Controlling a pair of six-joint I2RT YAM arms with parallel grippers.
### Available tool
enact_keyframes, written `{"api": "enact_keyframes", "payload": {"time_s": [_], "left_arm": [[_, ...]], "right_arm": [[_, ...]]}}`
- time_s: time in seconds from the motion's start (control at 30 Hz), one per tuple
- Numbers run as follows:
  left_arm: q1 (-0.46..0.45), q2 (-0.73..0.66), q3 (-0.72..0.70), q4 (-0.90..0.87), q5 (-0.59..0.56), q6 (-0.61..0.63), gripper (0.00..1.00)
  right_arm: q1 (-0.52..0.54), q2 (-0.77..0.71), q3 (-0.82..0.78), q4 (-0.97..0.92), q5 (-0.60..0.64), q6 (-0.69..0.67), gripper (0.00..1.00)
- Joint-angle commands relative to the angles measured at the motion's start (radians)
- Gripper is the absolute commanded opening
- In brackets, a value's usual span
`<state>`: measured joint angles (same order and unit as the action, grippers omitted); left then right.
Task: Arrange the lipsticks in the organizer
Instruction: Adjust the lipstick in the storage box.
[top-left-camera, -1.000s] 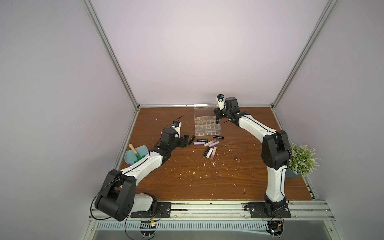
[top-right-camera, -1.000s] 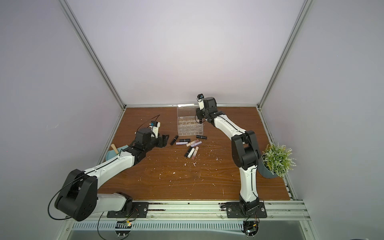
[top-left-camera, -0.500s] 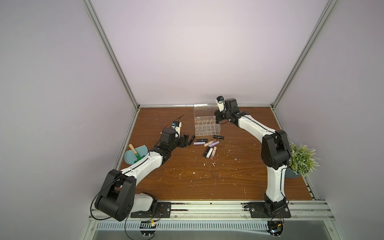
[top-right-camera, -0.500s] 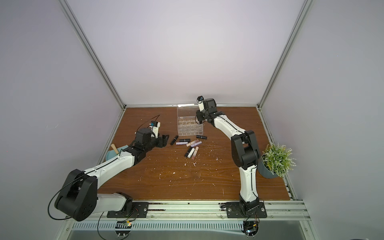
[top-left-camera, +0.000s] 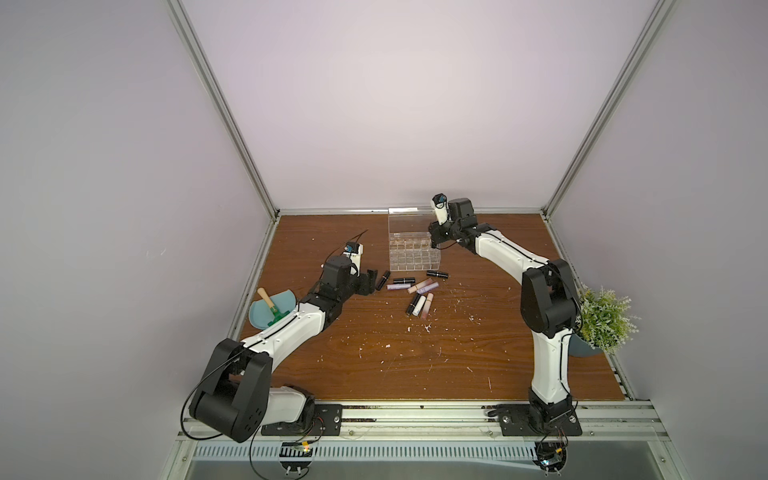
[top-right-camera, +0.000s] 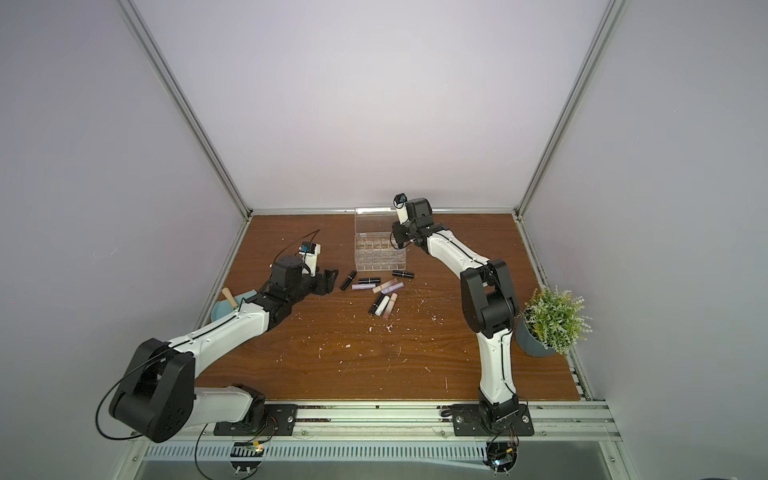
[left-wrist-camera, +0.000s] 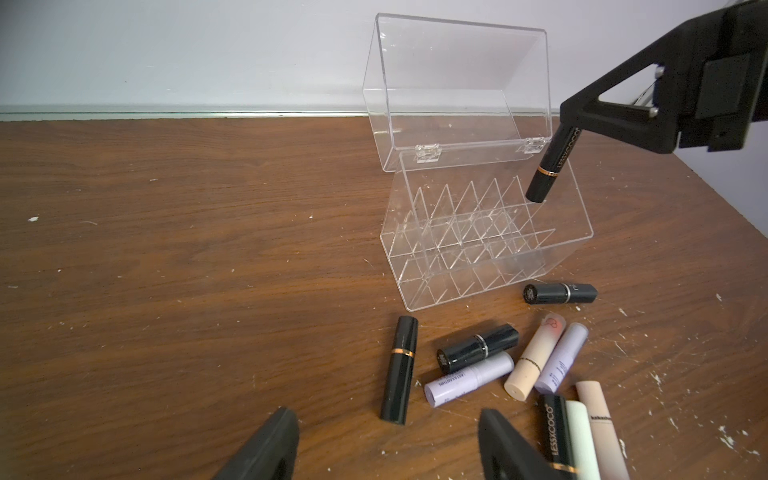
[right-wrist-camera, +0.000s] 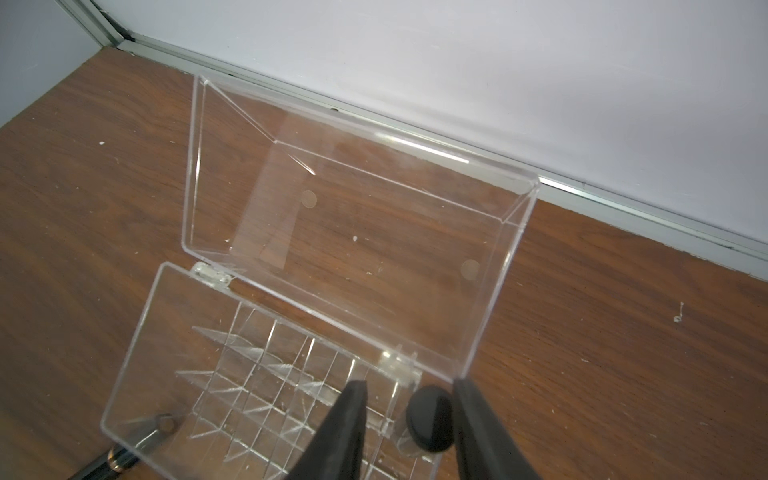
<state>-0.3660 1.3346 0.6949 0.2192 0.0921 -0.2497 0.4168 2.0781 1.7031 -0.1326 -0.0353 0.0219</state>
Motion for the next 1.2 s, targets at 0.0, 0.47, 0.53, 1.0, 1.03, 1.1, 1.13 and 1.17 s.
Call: {"api": "enact_keyframes", "payload": {"time_s": [0.0,0.47,0.53,1.0,1.03,1.1,1.13,1.17], "left_arm": [[-0.008,-0.002,0.017,-0.019,0.002,0.015,0.72],[-0.008,-0.003,0.016,-0.019,0.001,0.016,0.72],[-0.008,-0.004,0.015,-0.019,0.001,0.015,0.72],[-0.008,-0.010,0.009,-0.019,-0.003,0.019,0.72],[-0.007,-0.012,0.009,-0.018,-0.003,0.018,0.72],[-0.008,-0.014,0.008,-0.019,-0.003,0.017,0.72],[-0.008,-0.014,0.006,-0.018,-0.002,0.018,0.72],[-0.007,-0.015,0.004,-0.016,-0.003,0.018,0.72]], "right_arm": [[0.003,0.007,0.013,-0.031,-0.021,0.000,0.40],[0.002,-0.022,-0.011,-0.007,-0.012,-0.004,0.46],[0.002,-0.035,-0.022,0.002,-0.009,-0.004,0.47],[0.001,-0.048,-0.040,0.002,0.016,-0.010,0.49],[0.000,-0.050,-0.043,0.003,0.015,-0.010,0.49],[0.001,-0.057,-0.055,0.006,0.013,-0.008,0.49],[0.000,-0.063,-0.062,0.007,0.013,-0.007,0.49],[0.000,-0.071,-0.072,0.009,0.012,-0.005,0.49]]}}
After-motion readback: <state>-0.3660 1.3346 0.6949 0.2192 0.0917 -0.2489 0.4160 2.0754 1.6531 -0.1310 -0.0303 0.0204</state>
